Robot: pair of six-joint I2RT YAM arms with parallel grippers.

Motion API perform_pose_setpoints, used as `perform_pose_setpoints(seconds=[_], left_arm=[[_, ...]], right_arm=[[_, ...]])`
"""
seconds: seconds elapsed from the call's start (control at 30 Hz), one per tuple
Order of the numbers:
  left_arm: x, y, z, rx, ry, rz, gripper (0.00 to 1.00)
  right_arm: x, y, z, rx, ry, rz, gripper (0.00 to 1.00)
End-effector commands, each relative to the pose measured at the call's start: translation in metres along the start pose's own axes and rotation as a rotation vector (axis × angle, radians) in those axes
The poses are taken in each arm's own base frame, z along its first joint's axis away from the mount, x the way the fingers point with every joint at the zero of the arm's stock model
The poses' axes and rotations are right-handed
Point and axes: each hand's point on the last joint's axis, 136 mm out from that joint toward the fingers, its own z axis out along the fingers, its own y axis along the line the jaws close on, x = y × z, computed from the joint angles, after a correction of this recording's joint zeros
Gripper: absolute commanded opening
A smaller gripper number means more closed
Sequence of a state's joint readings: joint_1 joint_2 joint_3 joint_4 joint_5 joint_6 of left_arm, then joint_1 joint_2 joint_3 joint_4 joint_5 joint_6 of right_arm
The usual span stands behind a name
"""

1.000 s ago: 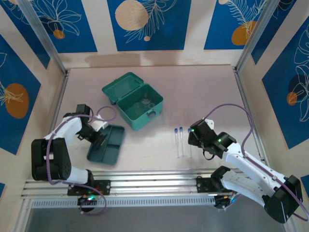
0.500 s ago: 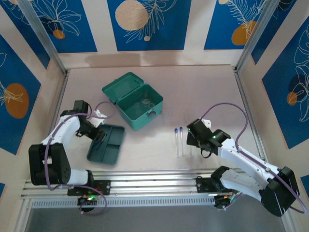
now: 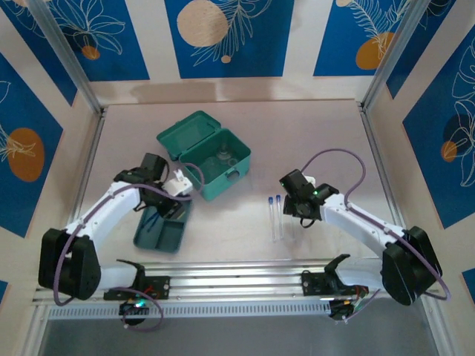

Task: Organize the chemistry lab equipment

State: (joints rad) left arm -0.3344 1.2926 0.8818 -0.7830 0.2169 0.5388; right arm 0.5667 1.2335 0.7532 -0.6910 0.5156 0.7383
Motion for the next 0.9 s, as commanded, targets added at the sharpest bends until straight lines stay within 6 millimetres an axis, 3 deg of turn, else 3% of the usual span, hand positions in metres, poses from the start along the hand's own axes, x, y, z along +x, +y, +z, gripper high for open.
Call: perform_pose_setpoints(seconds=[0.0,0.53,0.7,0.87], left_arm=[[-0.018,-0.016,0.004,0.035,-0.029,0.036,0.50],[-0.086,-0.101,0.057,0.241,-0.082,0.250,0.50],[-0.088,-0.111,0.084,0.272,-0.057,0.257,0.49],[-0.088,-0.118,0.091,0.272,-0.038,0.274,0.48]], right_arm=[[-0.013,0.013,0.001,-0.032,0.012,0.004,0.48],[-0.025,0.015,0.038,-0.039,0.124,0.020,0.38],[-0.022,0.017,0.045,-0.043,0.164,0.008,0.36],[-0.019,0.022,0.051,-0.050,0.201,-0.006,0.34]])
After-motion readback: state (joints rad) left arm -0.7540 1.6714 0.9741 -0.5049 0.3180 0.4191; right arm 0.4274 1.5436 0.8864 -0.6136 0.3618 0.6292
